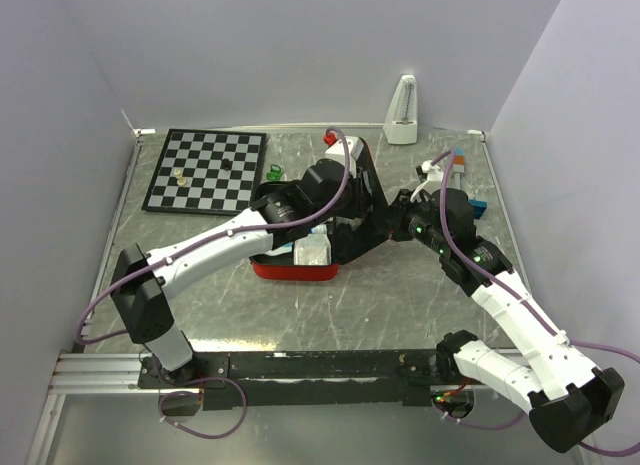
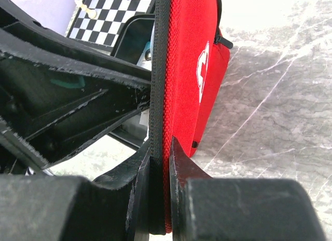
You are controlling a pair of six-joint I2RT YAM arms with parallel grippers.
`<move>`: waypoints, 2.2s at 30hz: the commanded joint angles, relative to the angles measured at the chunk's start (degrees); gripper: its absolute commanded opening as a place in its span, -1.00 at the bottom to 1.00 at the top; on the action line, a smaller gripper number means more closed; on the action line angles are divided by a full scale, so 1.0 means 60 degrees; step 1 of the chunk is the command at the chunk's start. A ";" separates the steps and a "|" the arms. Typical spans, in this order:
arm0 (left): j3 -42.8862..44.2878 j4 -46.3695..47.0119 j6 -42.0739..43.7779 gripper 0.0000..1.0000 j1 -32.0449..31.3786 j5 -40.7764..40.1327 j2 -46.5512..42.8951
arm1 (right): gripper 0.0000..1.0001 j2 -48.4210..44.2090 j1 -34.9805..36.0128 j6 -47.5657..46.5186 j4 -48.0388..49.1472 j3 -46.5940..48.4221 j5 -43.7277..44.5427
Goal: Organize the medicine kit
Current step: Adjust the medical item in the medicine box.
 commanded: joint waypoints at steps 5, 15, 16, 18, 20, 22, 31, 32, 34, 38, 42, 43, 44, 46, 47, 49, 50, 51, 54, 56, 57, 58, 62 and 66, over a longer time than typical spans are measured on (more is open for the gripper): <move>0.0959 -0.0617 0.0349 -0.58 -0.0047 -0.0801 0.0933 | -0.72 -0.0195 0.0245 0.0039 -0.0905 0.0259 -0.1153; 0.1794 -0.1993 0.0203 -0.84 0.0012 -0.1550 0.1973 | -0.72 -0.0253 0.0259 -0.0020 -0.0993 0.0288 -0.1212; 0.1882 -0.2168 0.0218 -0.89 0.0041 -0.1492 0.2047 | -0.72 -0.0239 0.0259 -0.0020 -0.0979 0.0288 -0.1212; 0.2145 -0.2578 0.0247 -0.98 0.0056 -0.1433 0.2222 | -0.72 -0.0239 0.0259 -0.0020 -0.0949 0.0303 -0.1226; 0.2409 -0.2930 0.0378 -0.98 0.0056 -0.1272 0.2354 | -0.72 -0.0195 0.0259 -0.0005 -0.0920 0.0303 -0.1241; 0.2672 -0.3281 0.0539 -0.99 0.0056 -0.1024 0.2457 | -0.72 -0.0165 0.0259 -0.0005 -0.0905 0.0318 -0.1241; 0.4242 -0.5335 0.1038 -0.32 0.0070 -0.0509 0.3513 | -0.71 -0.0136 0.0259 0.0010 -0.0920 0.0362 -0.1226; 0.4024 -0.5160 0.1023 -0.23 0.0085 -0.0495 0.3425 | -0.71 -0.0136 0.0259 0.0010 -0.0920 0.0347 -0.1212; 0.3701 -0.4823 0.0921 -0.11 0.0100 -0.0538 0.3133 | -0.71 -0.0122 0.0245 0.0010 -0.0905 0.0332 -0.1197; 0.3174 -0.4164 0.0716 0.18 0.0114 -0.0627 0.2401 | -0.71 -0.0092 0.0245 -0.0005 -0.0920 0.0347 -0.1182; 0.2573 -0.3286 0.0555 0.36 0.0114 -0.0598 0.1347 | -0.71 -0.0078 0.0259 -0.0005 -0.0920 0.0391 -0.1138; 0.2484 -0.3124 0.0526 0.39 0.0114 -0.0554 0.1083 | -0.71 -0.0078 0.0259 -0.0019 -0.0920 0.0391 -0.1153; 0.2396 -0.2905 0.0496 0.42 0.0114 -0.0554 0.0791 | -0.71 -0.0078 0.0259 -0.0020 -0.0920 0.0391 -0.1138; 0.2294 -0.2669 0.0467 0.46 0.0114 -0.0481 0.0438 | -0.71 -0.0063 0.0259 -0.0005 -0.0920 0.0391 -0.1109; 0.2206 -0.2509 0.0452 0.47 0.0114 -0.0466 0.0233 | -0.71 -0.0063 0.0259 -0.0005 -0.0920 0.0391 -0.1124; 0.2016 -0.2245 0.0408 0.50 0.0114 -0.0378 -0.0061 | -0.71 -0.0063 0.0259 0.0010 -0.0891 0.0405 -0.1138; 0.1870 -0.2084 0.0379 0.51 0.0114 -0.0320 -0.0207 | -0.71 -0.0077 0.0259 0.0010 -0.0891 0.0405 -0.1138; 0.1752 -0.1937 0.0350 0.53 0.0114 -0.0319 -0.0325 | -0.71 -0.0078 0.0259 0.0024 -0.0891 0.0405 -0.1153; 0.1094 -0.1352 0.0043 0.40 0.0114 -0.0830 -0.0735 | -0.71 -0.0092 0.0259 0.0039 -0.0891 0.0406 -0.1153; 0.0698 -0.1131 -0.0322 0.05 0.0187 -0.1270 -0.0911 | -0.71 -0.0121 0.0259 0.0039 -0.0891 0.0435 -0.1168; 0.0580 -0.1101 -0.0440 -0.14 0.0289 -0.1286 -0.0926 | -0.71 -0.0136 0.0259 0.0068 -0.0905 0.0449 -0.1197; 0.0507 -0.1115 -0.0543 -0.25 0.0392 -0.1228 -0.0883 | -0.71 -0.0151 0.0259 0.0054 -0.0891 0.0449 -0.1211; 0.0681 -0.1248 -0.0764 -0.46 0.0744 -0.0687 -0.0458 | -0.71 -0.0136 0.0259 0.0039 -0.0905 0.0450 -0.1270; 0.0622 -0.0486 -0.0822 -0.56 0.0744 -0.0086 -0.0356 | -0.71 -0.0136 0.0259 0.0054 -0.0876 0.0405 -0.1256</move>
